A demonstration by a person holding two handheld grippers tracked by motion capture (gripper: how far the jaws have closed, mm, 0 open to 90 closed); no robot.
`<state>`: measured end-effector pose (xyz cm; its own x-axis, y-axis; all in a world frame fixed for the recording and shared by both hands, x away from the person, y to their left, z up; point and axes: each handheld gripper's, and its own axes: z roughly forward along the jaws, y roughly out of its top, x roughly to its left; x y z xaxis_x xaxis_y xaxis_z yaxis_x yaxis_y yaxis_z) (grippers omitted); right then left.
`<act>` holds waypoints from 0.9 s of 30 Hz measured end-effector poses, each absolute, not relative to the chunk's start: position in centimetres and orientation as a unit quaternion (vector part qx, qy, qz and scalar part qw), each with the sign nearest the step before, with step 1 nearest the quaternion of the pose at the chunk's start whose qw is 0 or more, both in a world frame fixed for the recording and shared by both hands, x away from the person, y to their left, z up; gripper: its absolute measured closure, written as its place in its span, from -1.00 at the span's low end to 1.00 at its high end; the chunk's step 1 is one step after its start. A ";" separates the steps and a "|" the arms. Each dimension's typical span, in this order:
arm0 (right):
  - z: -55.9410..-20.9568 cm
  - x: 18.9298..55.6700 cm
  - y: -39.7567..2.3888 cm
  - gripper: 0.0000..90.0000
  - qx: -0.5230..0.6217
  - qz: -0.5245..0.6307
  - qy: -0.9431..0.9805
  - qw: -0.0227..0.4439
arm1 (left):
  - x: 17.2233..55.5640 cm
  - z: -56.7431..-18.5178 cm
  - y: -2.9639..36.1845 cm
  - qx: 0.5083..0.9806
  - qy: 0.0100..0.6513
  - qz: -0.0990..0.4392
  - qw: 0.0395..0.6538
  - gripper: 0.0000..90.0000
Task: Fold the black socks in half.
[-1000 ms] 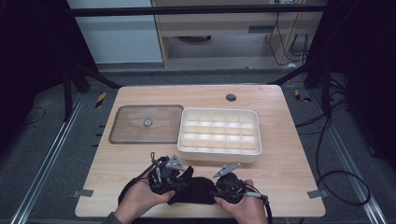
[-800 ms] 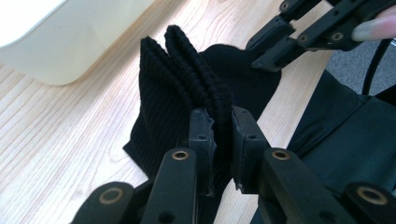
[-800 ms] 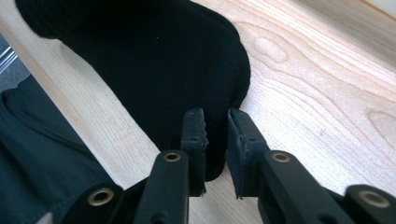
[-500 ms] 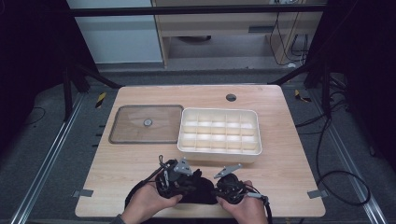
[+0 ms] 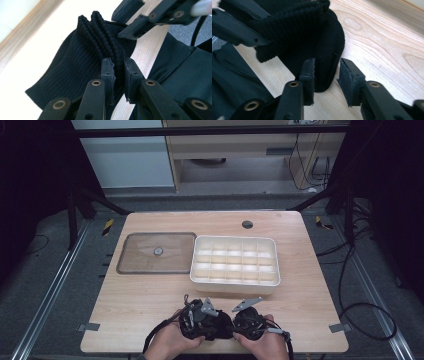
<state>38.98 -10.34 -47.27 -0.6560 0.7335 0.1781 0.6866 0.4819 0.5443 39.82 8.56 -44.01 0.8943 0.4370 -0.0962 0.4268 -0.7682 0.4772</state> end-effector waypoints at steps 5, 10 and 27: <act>-47.2 38.6 -10.9 0.34 0.417 0.301 0.857 0.041 | 39.9 -44.4 8.4 0.937 0.236 0.015 0.255 0.77; -47.1 38.1 -11.1 0.24 0.416 0.298 0.858 0.045 | 39.8 -44.8 8.1 0.931 0.246 0.018 0.268 0.69; -44.1 38.2 -11.5 0.07 0.422 0.325 0.840 0.104 | 39.3 -41.6 11.4 0.902 0.286 0.067 0.316 -0.65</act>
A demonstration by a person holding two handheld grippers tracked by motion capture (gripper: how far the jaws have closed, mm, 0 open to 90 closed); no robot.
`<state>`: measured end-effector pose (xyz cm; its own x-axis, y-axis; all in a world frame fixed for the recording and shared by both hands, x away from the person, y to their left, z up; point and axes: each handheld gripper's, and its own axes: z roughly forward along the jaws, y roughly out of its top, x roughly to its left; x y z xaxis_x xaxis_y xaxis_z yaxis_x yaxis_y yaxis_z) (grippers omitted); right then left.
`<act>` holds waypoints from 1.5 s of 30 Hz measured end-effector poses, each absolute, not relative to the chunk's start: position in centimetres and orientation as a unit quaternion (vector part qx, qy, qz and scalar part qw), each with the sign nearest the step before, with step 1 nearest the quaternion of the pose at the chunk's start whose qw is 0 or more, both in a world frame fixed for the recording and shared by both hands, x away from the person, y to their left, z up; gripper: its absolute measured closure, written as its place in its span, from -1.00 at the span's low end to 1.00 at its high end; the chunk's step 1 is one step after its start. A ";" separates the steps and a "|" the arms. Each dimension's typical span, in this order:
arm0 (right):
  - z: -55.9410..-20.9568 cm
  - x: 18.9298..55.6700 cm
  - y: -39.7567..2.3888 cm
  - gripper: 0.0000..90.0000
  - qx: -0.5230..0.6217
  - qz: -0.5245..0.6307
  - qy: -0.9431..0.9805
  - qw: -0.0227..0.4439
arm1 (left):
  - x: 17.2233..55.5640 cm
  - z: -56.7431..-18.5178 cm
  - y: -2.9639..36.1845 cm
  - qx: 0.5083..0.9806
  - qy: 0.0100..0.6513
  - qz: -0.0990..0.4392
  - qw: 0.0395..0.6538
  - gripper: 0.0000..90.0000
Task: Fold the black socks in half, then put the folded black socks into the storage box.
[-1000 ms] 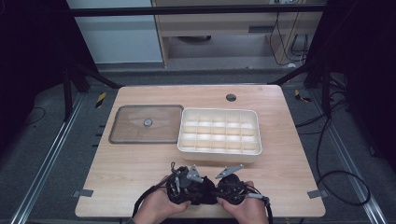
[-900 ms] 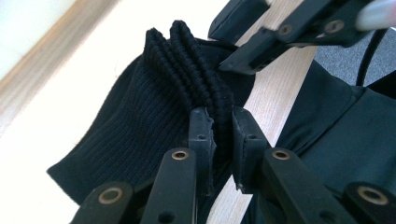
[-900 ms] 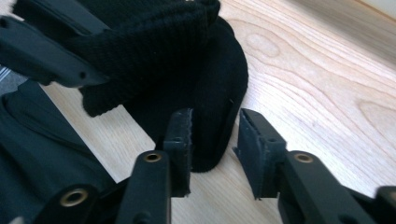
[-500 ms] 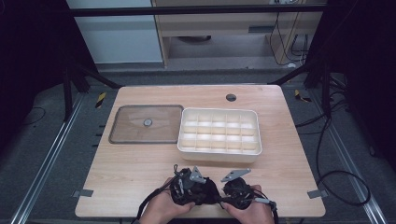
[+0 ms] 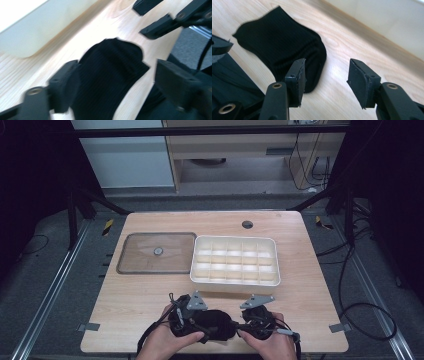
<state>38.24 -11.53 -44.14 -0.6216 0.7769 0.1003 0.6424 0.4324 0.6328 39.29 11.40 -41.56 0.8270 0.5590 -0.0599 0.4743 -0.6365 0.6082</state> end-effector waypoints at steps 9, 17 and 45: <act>-43.9 39.2 -9.9 0.05 0.420 0.324 0.841 0.107 | 39.6 -42.7 14.7 0.888 0.317 0.085 0.321 -0.83; -44.4 40.1 -9.3 0.09 0.426 0.316 0.841 0.104 | 39.5 -43.7 16.4 0.885 0.335 0.098 0.306 -0.76; -45.2 41.9 -7.1 0.25 0.434 0.317 0.838 0.098 | 37.6 -46.4 17.0 0.903 0.311 0.065 0.289 -0.36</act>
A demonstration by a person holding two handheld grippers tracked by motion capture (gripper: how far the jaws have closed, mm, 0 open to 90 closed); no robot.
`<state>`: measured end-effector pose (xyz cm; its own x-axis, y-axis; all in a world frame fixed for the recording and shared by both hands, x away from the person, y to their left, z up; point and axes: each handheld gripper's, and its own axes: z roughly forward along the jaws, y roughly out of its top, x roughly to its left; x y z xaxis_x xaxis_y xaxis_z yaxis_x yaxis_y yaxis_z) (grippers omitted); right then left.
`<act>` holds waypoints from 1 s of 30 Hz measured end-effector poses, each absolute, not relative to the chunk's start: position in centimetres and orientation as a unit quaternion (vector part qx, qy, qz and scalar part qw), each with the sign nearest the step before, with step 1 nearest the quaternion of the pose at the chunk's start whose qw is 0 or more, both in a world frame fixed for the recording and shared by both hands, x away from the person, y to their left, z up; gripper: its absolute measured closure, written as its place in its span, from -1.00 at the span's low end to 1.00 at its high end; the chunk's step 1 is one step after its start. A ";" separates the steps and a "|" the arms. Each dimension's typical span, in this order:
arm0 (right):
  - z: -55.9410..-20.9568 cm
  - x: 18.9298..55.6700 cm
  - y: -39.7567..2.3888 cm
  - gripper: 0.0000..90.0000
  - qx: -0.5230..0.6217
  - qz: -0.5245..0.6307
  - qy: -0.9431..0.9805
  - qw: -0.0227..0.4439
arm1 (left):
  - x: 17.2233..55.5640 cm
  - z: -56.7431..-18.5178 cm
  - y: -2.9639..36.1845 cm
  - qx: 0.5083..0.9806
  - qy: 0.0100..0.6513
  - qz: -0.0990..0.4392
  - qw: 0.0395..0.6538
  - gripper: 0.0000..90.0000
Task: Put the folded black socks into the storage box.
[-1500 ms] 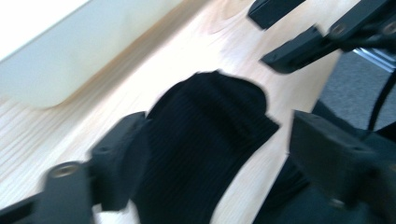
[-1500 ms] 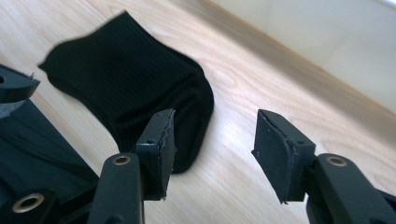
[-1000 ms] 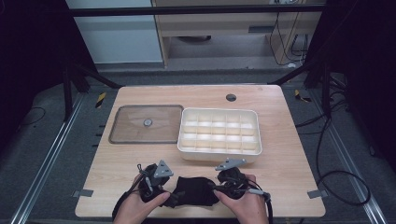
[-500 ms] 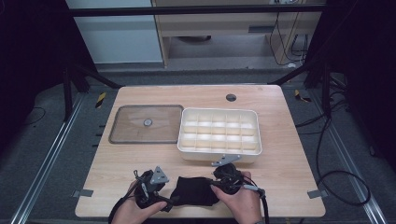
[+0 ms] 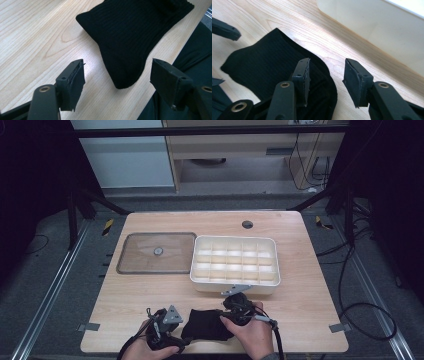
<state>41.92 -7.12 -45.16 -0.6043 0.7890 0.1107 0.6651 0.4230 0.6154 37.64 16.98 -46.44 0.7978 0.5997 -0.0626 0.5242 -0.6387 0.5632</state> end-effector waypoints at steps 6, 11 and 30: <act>-45.5 42.1 -7.0 0.25 0.434 0.295 0.846 0.093 | 37.7 -46.9 17.2 0.905 0.311 0.064 0.283 -0.26; -45.8 41.3 -7.0 0.24 0.421 0.279 0.858 0.089 | 37.7 -47.2 17.1 0.906 0.311 0.060 0.280 -0.13; -46.4 40.8 -7.4 0.35 0.414 0.270 0.867 0.067 | 38.7 -47.4 16.0 0.919 0.288 0.037 0.268 0.54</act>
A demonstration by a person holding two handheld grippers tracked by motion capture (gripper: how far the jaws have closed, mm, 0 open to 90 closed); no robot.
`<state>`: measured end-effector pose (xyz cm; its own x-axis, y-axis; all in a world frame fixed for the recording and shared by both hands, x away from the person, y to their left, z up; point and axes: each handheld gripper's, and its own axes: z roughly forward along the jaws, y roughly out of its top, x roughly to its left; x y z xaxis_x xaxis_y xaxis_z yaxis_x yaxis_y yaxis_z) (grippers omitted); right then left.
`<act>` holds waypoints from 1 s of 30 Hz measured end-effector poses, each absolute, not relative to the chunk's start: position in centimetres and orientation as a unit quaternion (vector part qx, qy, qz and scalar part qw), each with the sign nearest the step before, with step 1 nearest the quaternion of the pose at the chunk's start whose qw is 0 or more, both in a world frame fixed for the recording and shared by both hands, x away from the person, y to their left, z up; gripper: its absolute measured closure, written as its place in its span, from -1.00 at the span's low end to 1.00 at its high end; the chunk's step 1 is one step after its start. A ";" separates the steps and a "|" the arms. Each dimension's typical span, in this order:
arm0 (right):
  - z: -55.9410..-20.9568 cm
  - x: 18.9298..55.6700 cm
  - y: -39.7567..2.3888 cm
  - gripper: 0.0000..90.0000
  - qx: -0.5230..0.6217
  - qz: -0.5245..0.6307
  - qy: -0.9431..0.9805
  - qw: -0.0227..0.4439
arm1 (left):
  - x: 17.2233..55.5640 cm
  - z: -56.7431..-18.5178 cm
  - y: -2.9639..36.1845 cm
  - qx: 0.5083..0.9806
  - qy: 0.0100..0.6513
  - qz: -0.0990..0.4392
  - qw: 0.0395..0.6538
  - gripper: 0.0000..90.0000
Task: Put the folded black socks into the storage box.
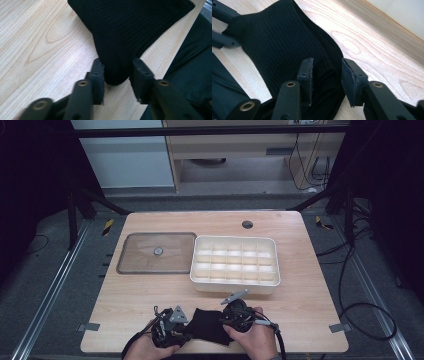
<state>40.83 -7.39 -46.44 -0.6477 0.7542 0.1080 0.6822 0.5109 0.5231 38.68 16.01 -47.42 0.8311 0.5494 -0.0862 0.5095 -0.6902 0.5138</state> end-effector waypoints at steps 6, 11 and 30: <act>-46.1 40.5 -7.5 0.24 0.413 0.270 0.867 0.066 | 38.9 -47.6 16.0 0.921 0.286 0.032 0.263 0.73; -46.2 40.2 -7.7 0.23 0.408 0.264 0.871 0.065 | 38.9 -47.5 16.1 0.920 0.287 0.034 0.265 0.77; -46.9 40.2 -7.6 0.58 0.401 0.261 0.877 0.053 | 38.9 -46.5 16.5 0.914 0.285 0.037 0.285 0.80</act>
